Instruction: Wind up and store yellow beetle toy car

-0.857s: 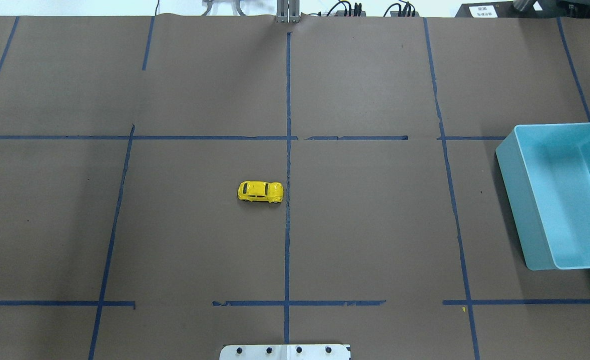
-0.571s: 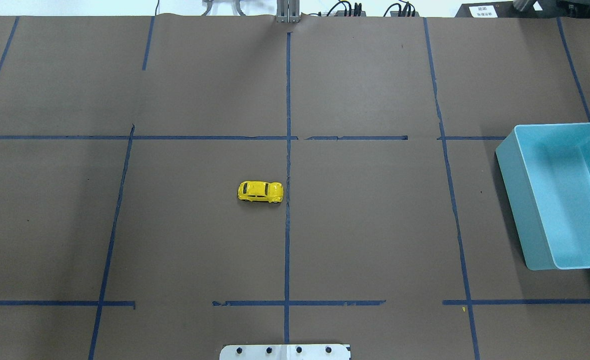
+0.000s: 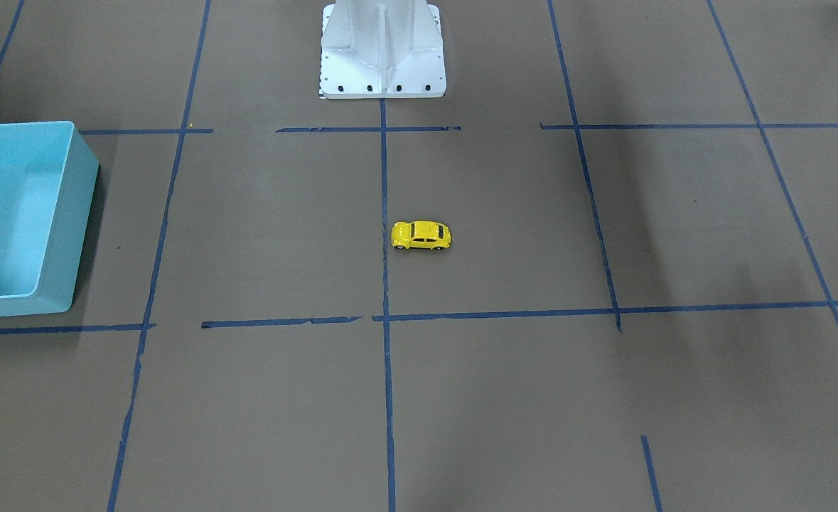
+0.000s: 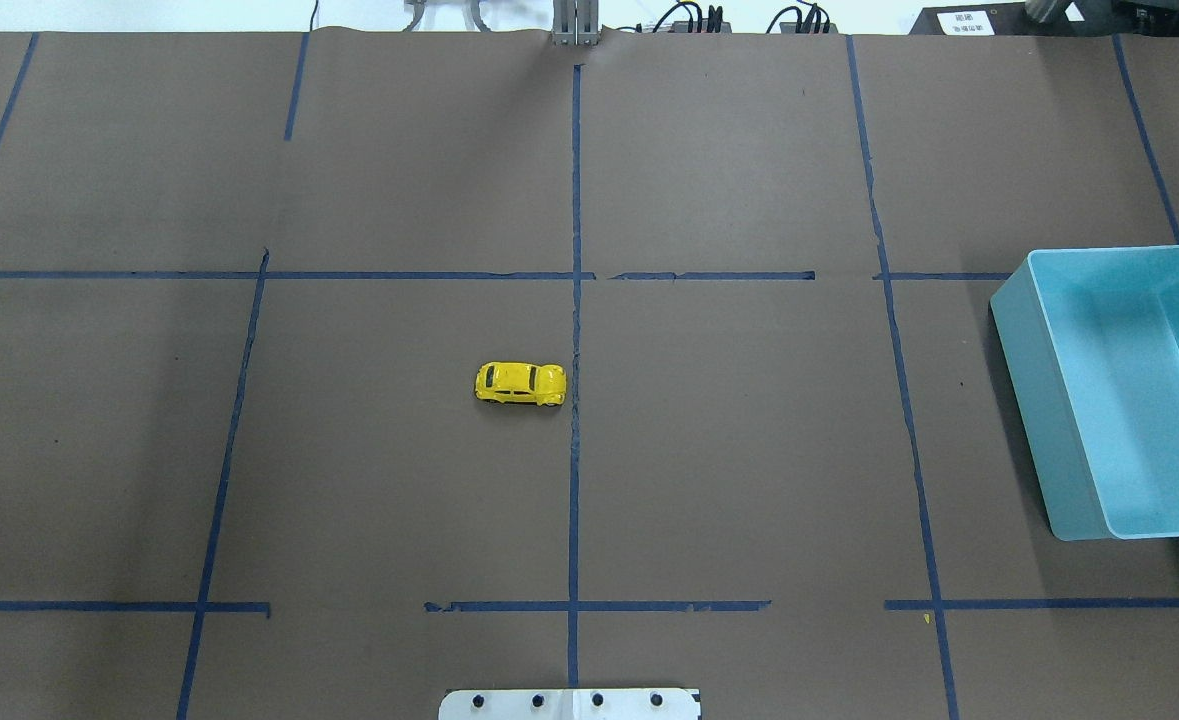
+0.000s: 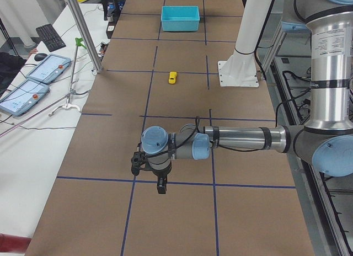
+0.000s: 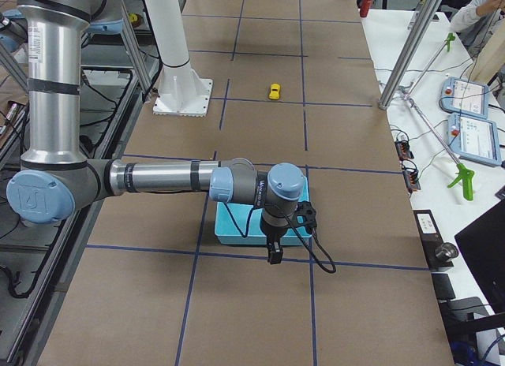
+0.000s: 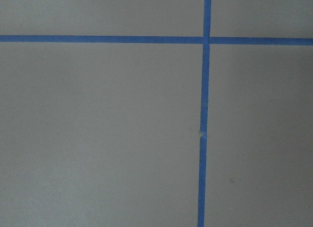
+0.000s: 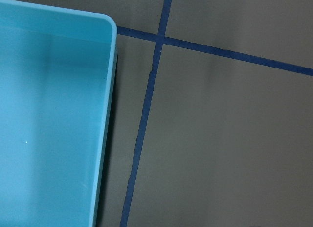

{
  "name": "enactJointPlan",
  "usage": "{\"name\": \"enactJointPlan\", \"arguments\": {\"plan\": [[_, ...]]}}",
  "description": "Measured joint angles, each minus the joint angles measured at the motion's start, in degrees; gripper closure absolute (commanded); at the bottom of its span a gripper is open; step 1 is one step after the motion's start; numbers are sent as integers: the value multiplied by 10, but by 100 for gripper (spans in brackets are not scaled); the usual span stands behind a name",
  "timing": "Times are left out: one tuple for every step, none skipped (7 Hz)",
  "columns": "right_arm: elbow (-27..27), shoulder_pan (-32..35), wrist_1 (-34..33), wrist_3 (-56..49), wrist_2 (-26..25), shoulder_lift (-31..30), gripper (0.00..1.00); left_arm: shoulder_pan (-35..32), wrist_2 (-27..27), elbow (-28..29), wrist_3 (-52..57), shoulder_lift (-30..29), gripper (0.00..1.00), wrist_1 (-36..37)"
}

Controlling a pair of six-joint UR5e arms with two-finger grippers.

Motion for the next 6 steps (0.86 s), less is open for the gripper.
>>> {"name": "enactJointPlan", "arguments": {"plan": [[0,0,0,0,0,0,0,0,1,0,2,-3,0,0],[0,0,0,0,0,0,0,0,2,-1,3,-6,0,0],[0,0,0,0,1,1,0,1,2,-3,3,-17,0,1],[1,0,1,0,1,1,0,11,2,-8,3,-42,0,20],[3,0,1,-1,1,2,0,43,2,-22,3,-87,0,76],[3,0,1,-2,1,2,0,83,2,-37,3,-152,0,149]]}}
